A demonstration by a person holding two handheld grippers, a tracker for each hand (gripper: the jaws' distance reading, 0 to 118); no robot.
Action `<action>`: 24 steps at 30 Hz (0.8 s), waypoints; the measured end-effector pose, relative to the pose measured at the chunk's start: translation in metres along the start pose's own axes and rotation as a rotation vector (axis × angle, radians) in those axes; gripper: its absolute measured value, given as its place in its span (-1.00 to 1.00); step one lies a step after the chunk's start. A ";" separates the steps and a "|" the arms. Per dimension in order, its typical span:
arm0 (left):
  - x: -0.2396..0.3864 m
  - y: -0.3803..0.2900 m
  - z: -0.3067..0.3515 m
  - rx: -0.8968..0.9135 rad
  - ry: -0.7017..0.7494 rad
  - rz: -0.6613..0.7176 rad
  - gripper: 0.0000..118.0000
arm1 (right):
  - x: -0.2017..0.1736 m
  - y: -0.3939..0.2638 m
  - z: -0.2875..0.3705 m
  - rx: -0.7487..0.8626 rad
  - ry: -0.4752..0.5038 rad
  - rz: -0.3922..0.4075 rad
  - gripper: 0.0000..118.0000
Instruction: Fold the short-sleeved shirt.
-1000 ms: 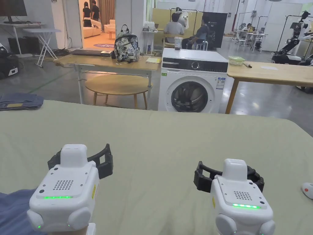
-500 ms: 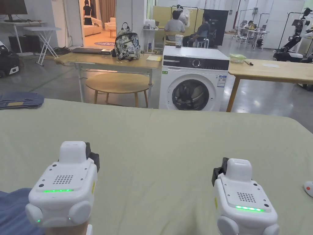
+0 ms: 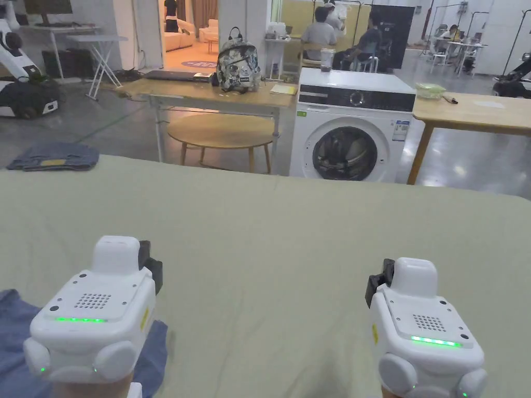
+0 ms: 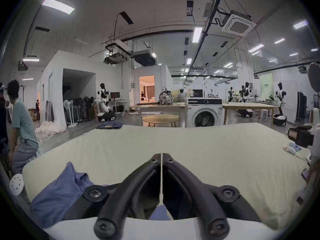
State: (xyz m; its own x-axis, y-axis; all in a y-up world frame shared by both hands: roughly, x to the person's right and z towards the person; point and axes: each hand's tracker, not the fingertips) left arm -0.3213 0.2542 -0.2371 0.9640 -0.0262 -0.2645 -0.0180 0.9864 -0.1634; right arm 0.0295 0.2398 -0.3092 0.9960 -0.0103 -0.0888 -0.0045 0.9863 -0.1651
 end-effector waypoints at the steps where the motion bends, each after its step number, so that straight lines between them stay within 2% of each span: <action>1: -0.010 -0.001 0.002 -0.011 0.015 0.004 -1.00 | -0.006 0.000 -0.001 -0.004 0.015 0.005 -1.00; 10: -0.117 -0.019 0.020 -0.212 0.188 -0.019 -1.00 | -0.070 -0.010 -0.004 -0.046 0.168 0.060 -1.00; 12: -0.142 -0.024 0.022 -0.254 0.186 -0.008 -1.00 | -0.081 -0.015 -0.004 -0.082 0.218 0.044 -1.00; 15: -0.173 -0.033 0.022 -0.370 0.198 -0.055 -1.00 | -0.098 -0.027 -0.002 -0.092 0.237 0.060 -1.00; 19: -0.213 -0.046 0.016 -0.552 0.103 0.066 -1.00 | -0.115 -0.039 0.001 -0.115 0.266 0.097 -1.00; 20: -0.193 -0.046 0.019 -0.578 0.092 0.102 -1.00 | -0.118 -0.039 0.002 -0.123 0.273 0.100 -1.00; 23: -0.186 -0.057 0.024 -0.648 0.065 0.225 -1.00 | -0.124 -0.046 0.000 -0.137 0.280 0.102 -1.00; 24: -0.223 -0.062 0.009 -0.671 0.063 0.242 -0.92 | -0.124 -0.049 -0.001 -0.139 0.279 0.101 -1.00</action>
State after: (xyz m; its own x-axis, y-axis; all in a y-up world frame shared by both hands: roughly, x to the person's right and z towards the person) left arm -0.5326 0.2001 -0.1600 0.8957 0.1516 -0.4180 -0.4081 0.6535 -0.6375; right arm -0.0944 0.1928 -0.2915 0.9270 0.0224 -0.3744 -0.1331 0.9529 -0.2725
